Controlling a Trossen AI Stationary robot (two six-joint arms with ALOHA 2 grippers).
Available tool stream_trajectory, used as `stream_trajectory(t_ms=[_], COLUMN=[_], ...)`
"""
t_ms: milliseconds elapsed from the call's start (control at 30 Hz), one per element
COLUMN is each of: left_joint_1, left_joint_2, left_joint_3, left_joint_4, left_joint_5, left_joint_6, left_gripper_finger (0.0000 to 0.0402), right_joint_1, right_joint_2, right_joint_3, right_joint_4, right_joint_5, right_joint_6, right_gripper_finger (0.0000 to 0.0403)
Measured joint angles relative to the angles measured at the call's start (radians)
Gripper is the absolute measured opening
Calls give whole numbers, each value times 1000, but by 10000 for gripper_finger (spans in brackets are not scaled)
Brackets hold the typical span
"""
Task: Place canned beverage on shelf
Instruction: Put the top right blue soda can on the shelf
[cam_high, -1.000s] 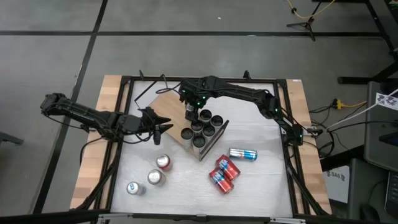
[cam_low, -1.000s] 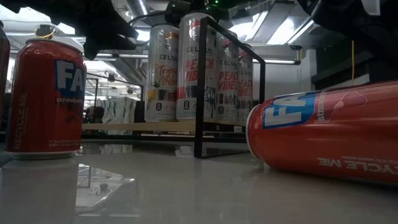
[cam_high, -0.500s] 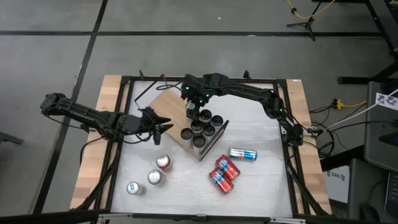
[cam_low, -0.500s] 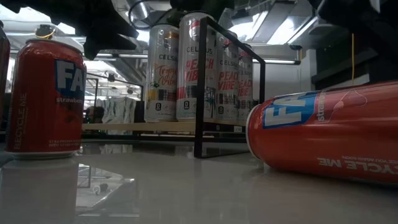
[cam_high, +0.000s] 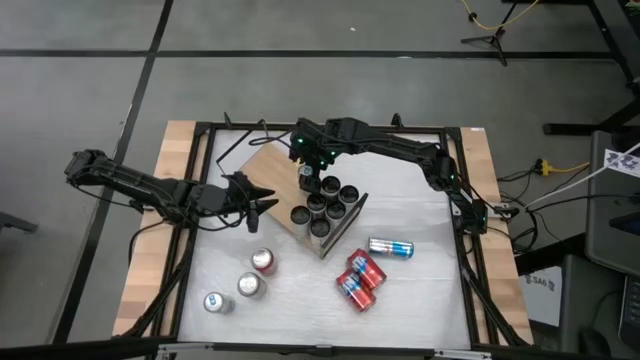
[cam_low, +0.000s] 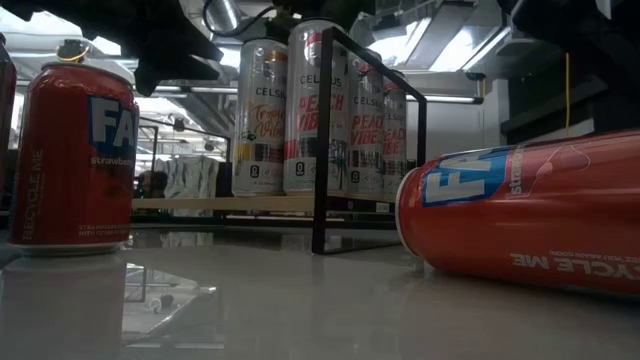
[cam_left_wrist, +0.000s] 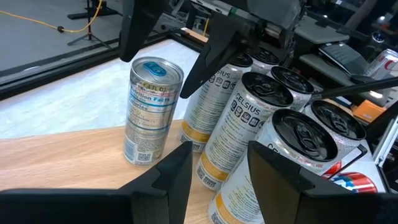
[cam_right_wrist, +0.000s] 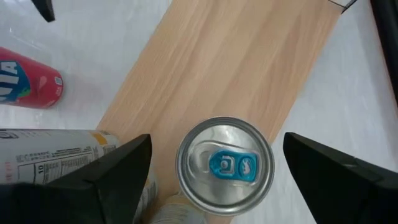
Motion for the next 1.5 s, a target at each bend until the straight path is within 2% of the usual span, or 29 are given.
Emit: stream_trajectory(t_ms=[833,967,1267,1400,1500], left_joint_1=[0,0,0,0,0], left_joint_2=[0,0,0,0,0], left_joint_3=[0,0,0,0,0], left_joint_4=[0,0,0,0,0], left_joint_5=[-2,-2,-2,-2,-32], left_joint_6=[0,0,0,11,61], left_gripper_finger=[149,149,149,149,149], right_joint_1=[-1,-1,0,-1,-1], right_joint_2=[33,33,33,33,33], right_joint_3=[0,0,0,0,0], right_joint_4=[-10,-4,-2,-1,0], right_joint_5=[26,28,28,33,34], right_joint_6=[30,36,82,118,166], right_gripper_finger=[354,326,227,221,240])
